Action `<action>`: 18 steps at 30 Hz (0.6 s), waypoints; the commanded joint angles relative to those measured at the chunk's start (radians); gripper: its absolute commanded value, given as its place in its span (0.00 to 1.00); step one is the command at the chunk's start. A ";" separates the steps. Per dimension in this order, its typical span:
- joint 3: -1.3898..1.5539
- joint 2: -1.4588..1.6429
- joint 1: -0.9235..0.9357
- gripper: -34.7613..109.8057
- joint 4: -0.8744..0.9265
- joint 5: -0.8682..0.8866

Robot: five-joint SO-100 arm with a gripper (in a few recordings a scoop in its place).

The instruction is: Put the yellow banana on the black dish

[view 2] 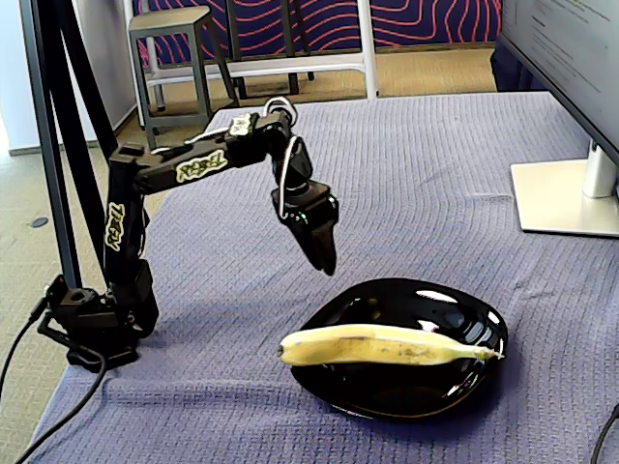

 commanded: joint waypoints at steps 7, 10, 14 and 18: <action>0.607 0.514 -0.037 0.24 -0.225 -0.446; 0.782 0.681 -0.058 0.24 -0.314 -0.618; 1.037 0.917 -0.103 0.24 -0.388 -0.813; 1.305 1.138 -0.112 0.24 -0.505 -0.953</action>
